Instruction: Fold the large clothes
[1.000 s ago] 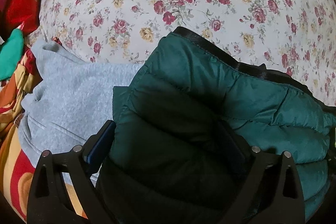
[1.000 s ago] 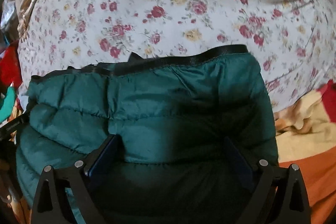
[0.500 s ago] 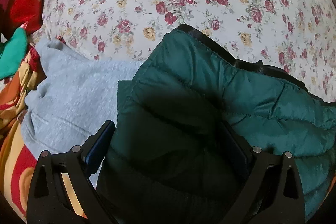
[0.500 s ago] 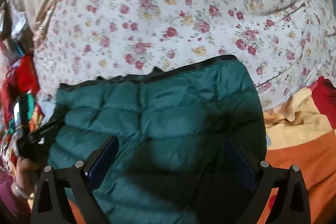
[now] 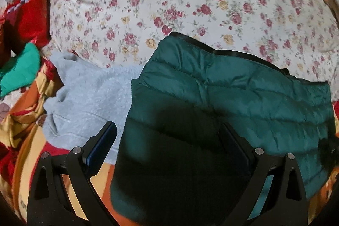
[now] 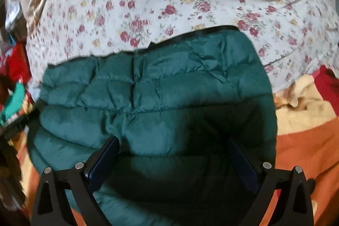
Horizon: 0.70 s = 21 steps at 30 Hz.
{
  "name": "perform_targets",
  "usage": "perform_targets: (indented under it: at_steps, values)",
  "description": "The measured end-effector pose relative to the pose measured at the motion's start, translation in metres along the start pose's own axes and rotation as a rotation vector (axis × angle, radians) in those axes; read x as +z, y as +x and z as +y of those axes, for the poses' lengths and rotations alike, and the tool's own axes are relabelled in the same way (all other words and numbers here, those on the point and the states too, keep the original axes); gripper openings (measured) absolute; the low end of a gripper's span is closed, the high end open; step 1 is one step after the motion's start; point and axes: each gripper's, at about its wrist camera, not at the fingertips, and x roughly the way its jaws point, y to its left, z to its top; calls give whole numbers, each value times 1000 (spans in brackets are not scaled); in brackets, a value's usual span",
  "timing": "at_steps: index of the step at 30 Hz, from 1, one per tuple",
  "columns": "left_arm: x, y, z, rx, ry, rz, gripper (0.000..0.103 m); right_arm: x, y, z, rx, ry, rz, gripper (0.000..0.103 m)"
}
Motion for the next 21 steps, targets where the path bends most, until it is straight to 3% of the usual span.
perform_targets:
  at_steps: [10, 21]
  values:
    - [-20, -23, 4, -65, -10, 6, 98, -9, -23, -15, 3, 78, 20, 100]
    - [-24, -19, 11, -89, -43, 34, 98, -14, -18, -9, -20, 42, 33, 100]
